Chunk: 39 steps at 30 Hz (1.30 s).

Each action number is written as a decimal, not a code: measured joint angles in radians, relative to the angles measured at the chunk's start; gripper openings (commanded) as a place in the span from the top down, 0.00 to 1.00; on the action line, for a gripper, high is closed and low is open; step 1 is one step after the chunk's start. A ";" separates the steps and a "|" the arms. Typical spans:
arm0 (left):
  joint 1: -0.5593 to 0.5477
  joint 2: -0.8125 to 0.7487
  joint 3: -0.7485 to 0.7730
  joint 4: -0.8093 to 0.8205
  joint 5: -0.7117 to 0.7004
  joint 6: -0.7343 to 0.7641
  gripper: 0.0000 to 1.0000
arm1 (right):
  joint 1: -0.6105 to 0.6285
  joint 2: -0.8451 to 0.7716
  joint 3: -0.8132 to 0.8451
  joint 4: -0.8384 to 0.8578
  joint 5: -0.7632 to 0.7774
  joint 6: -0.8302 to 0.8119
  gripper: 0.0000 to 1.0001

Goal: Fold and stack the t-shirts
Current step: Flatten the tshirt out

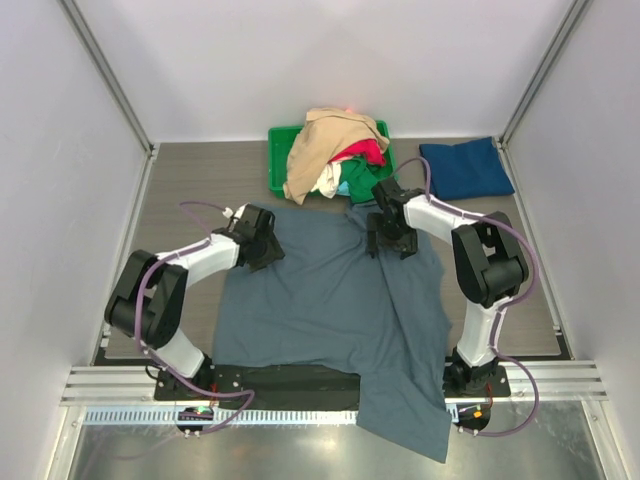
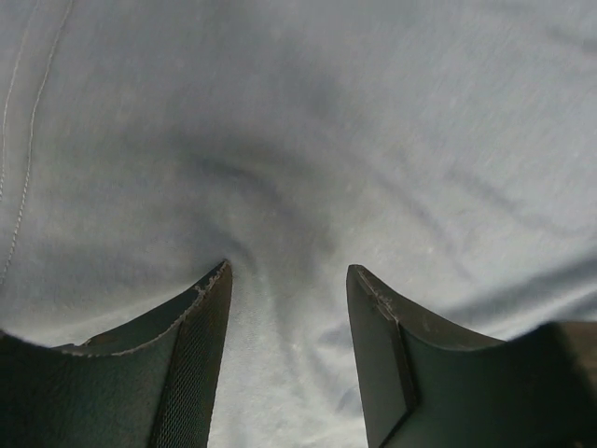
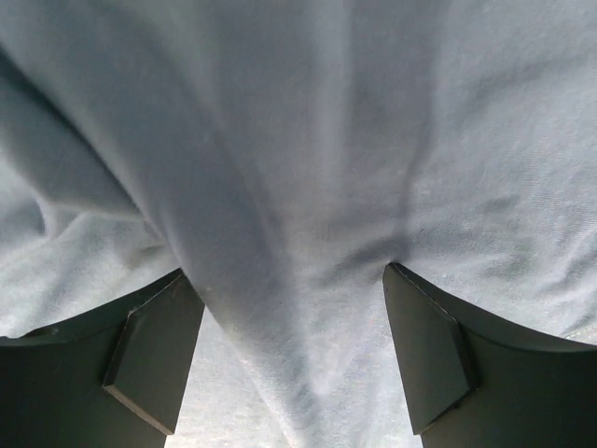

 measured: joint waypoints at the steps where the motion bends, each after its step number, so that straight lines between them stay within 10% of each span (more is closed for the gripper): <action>1: 0.005 0.018 0.019 -0.005 -0.005 0.002 0.46 | -0.008 0.011 0.015 -0.007 -0.002 -0.002 0.19; 26: 0.268 0.238 0.383 -0.095 0.044 0.040 0.41 | -0.187 0.447 0.742 -0.116 0.010 -0.101 0.18; 39: 0.268 -0.535 0.107 -0.305 -0.094 0.013 0.44 | -0.193 -0.088 0.332 -0.088 0.004 -0.060 0.16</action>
